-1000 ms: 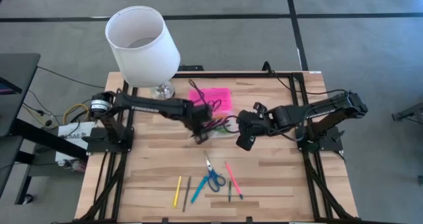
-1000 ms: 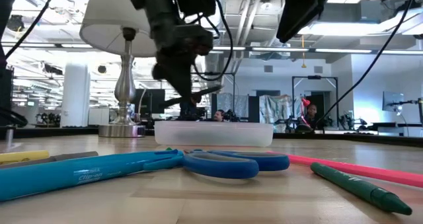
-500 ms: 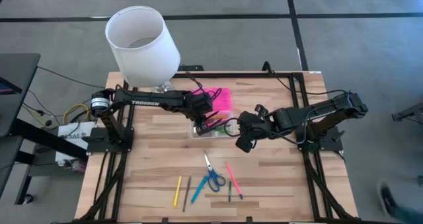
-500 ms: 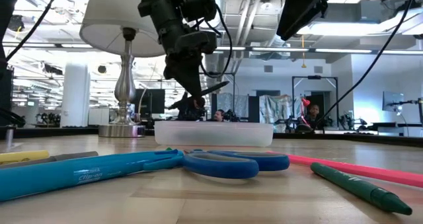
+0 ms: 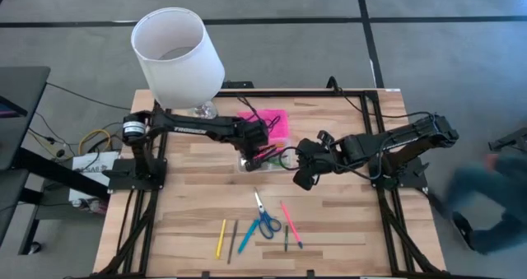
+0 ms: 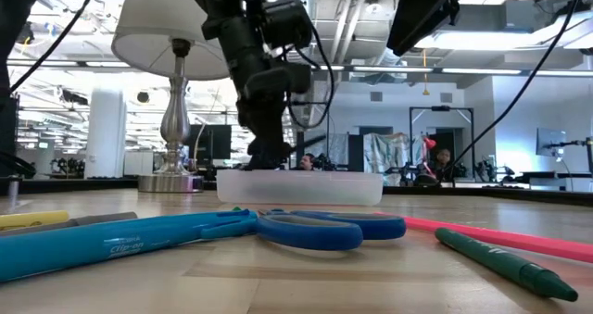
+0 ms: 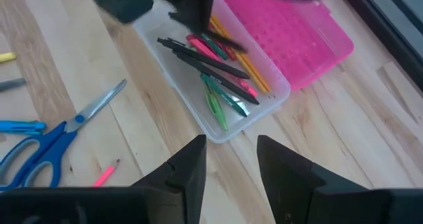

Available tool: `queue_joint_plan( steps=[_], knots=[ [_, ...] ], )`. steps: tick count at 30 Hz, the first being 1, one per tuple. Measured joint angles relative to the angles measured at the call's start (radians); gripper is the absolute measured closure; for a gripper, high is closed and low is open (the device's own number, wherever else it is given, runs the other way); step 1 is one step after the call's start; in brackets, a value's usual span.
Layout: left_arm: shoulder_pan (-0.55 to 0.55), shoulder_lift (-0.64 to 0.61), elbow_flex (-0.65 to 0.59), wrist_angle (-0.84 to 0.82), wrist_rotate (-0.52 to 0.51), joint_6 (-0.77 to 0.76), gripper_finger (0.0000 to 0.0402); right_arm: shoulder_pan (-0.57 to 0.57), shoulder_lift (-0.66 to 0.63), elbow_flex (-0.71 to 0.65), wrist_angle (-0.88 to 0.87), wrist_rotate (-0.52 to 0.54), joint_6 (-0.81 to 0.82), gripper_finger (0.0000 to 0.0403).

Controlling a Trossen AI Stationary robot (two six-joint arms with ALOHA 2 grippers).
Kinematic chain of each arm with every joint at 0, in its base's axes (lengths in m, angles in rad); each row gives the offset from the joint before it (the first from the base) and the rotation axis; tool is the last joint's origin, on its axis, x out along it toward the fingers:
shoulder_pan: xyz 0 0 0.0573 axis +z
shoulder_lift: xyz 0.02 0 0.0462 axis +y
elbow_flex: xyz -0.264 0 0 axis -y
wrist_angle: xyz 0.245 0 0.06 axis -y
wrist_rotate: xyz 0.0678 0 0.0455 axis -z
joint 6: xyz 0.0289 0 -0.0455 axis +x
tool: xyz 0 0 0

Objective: Pick & place school supplies into a supply box
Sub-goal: Put the black pen into the supply box, then put the pink pencil into the supply box

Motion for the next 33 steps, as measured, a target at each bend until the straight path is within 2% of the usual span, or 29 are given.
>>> queue_joint_plan(
  steps=[10,13,21,26,33],
  knots=[
    [-0.013,0.038,0.0,0.01,-0.034,-0.003,0.036,0.006,0.0,0.0,-0.011,0.0,0.014,0.0276],
    [-0.013,0.038,0.0,0.009,-0.065,-0.002,0.0338,0.006,0.0,0.0,-0.011,0.0,0.014,0.0276],
    [-0.013,0.038,0.002,0.022,-0.065,-0.003,0.0251,0.006,0.0,0.0,-0.011,0.0,0.035,0.0276],
    [-0.01,0.037,0.079,-0.077,-0.004,-0.009,0.022,0.008,0.0,0.0,-0.01,-0.033,0.094,0.0276],
    [-0.07,0.015,0.227,-0.299,-0.002,0.019,0.0217,0.023,0.014,-0.002,-0.008,-0.179,0.168,0.0276]
  ],
)
